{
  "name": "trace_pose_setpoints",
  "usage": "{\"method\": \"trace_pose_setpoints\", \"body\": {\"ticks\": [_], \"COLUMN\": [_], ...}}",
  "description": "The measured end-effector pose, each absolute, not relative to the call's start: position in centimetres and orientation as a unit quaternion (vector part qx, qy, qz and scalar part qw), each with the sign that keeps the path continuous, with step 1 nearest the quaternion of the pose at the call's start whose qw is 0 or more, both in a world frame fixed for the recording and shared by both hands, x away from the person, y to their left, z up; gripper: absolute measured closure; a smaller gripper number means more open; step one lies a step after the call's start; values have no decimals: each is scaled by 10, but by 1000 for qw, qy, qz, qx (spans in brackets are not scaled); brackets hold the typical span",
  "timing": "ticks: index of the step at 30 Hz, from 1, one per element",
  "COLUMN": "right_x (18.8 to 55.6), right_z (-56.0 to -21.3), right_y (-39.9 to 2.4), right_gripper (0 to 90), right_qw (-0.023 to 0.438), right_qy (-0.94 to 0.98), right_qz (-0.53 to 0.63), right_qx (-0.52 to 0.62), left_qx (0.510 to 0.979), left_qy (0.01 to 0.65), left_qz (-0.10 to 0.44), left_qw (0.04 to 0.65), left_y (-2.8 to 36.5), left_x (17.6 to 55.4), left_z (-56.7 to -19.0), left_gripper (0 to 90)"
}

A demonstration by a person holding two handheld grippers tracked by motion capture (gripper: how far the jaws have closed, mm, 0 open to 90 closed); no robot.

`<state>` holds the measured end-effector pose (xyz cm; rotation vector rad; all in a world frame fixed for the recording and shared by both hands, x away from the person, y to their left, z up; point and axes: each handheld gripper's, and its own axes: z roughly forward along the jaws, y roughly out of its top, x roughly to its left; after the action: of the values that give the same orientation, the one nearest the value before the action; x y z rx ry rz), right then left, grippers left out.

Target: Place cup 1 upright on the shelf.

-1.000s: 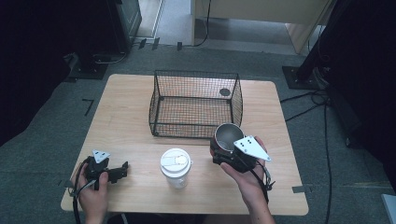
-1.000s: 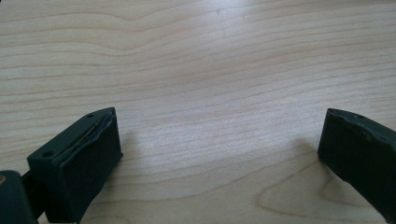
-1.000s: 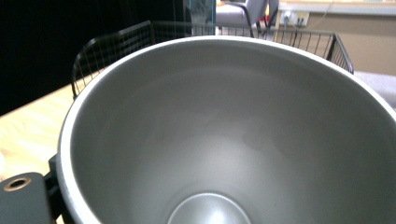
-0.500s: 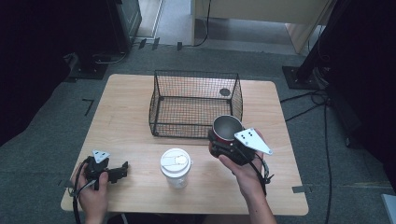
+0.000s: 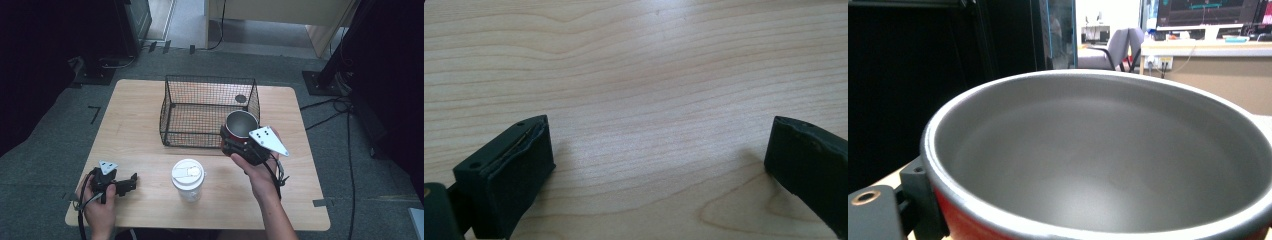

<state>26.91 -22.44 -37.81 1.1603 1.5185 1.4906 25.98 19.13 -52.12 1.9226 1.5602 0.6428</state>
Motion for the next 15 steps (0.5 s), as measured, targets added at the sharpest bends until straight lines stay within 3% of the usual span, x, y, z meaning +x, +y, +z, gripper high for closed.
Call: {"method": "trace_pose_setpoints", "body": {"ticks": [15], "right_x": [303], "right_z": [-375], "right_y": [-214], "right_gripper": [71], "right_qw": [379], "right_qy": [558], "right_qz": [603], "right_qx": [426], "left_qx": [720], "left_qy": [584], "left_qz": [241], "left_qw": [288], "left_y": [191], "left_x": [260], "left_z": [-521], "left_gripper": [0]}}
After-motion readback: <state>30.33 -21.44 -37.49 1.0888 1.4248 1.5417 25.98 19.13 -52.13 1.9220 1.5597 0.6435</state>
